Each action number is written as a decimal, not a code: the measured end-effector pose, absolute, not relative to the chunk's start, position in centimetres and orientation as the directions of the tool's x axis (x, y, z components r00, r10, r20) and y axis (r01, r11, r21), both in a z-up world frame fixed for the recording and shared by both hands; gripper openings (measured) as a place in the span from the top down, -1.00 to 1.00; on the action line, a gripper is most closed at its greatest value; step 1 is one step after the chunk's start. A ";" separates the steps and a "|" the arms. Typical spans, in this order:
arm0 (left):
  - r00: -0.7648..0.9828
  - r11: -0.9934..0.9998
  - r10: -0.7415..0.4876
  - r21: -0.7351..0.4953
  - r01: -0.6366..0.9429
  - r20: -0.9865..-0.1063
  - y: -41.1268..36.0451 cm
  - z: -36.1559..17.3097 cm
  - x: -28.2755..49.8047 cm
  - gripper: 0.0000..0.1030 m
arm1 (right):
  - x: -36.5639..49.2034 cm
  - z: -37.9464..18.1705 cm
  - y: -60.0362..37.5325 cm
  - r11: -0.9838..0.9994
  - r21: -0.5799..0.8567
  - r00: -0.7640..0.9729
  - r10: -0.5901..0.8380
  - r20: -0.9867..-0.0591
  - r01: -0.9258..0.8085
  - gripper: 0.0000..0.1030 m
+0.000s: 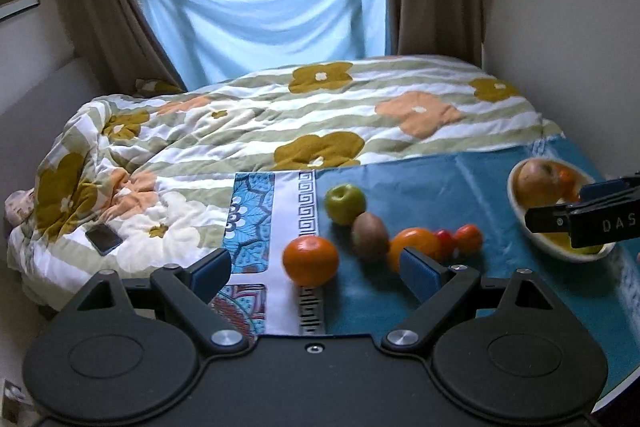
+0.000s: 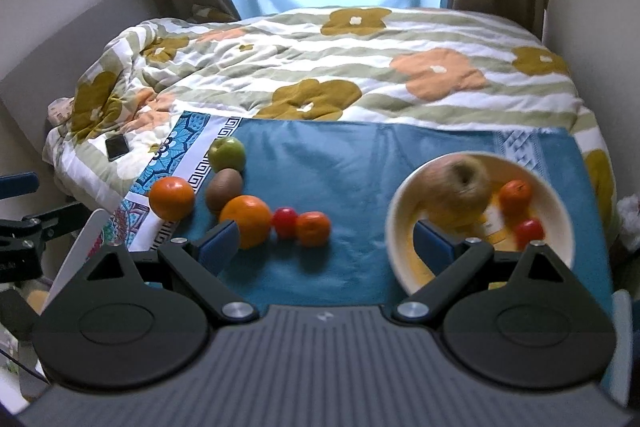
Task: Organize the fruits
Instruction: 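Move the left tool toward an orange while the right tool approaches the large orange, then grasp the orange with the left tool while the right tool grasps the large orange, then carry the orange into the bowl and open the left tool while the right tool carries the large orange over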
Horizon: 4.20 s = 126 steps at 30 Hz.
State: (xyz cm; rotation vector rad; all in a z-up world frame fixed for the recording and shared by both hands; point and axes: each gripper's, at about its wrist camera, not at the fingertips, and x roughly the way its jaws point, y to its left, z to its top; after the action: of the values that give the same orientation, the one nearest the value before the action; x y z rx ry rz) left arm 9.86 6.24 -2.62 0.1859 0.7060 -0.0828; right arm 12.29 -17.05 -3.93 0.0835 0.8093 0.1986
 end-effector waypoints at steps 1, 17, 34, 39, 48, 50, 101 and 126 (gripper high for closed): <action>0.754 0.978 -0.022 0.144 0.153 -0.657 6.8 -3.0 10.3 -0.82 | 12.5 -4.2 -16.3 0.979 0.150 0.670 0.203 -0.714 -0.137 -1.00; 0.676 0.911 -0.101 0.206 0.358 -0.730 9.8 -9.6 17.2 -0.82 | 16.7 -10.1 -9.7 0.974 0.223 0.598 0.153 -0.787 0.045 -1.00; 0.606 0.882 -0.156 0.167 0.441 -0.780 8.3 -13.9 21.7 -0.34 | 18.4 -12.4 -8.8 0.949 0.291 0.576 0.174 -0.799 0.117 -0.96; 0.603 0.885 -0.165 0.153 0.440 -0.781 8.5 -14.0 21.7 -0.29 | 18.7 -12.8 -8.7 0.943 0.309 0.561 0.190 -0.806 0.123 -0.79; 0.606 0.893 -0.165 0.143 0.427 -0.778 9.1 -14.0 21.2 -0.28 | 19.1 -13.2 -8.4 0.936 0.325 0.554 0.201 -0.808 0.134 -0.70; 0.605 0.896 -0.164 0.139 0.422 -0.779 9.4 -14.0 21.0 -0.28 | 19.3 -13.4 -8.3 0.936 0.326 0.554 0.202 -0.808 0.134 -0.66; 0.687 0.948 -0.205 0.032 0.315 -0.697 6.5 -6.4 13.0 -0.27 | 11.6 -7.8 -14.1 0.964 0.259 0.646 0.166 -0.745 0.051 -0.37; 0.668 0.938 -0.265 -0.025 0.346 -0.695 -13.2 -6.2 13.6 -0.27 | 9.7 -5.8 -34.6 0.966 0.244 0.680 0.122 -0.723 0.086 -0.37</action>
State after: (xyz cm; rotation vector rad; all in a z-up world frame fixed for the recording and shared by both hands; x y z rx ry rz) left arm 13.63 -13.15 -6.25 0.1118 0.7652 -0.3453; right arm 9.71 -34.61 -5.81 0.2690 0.8254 0.0205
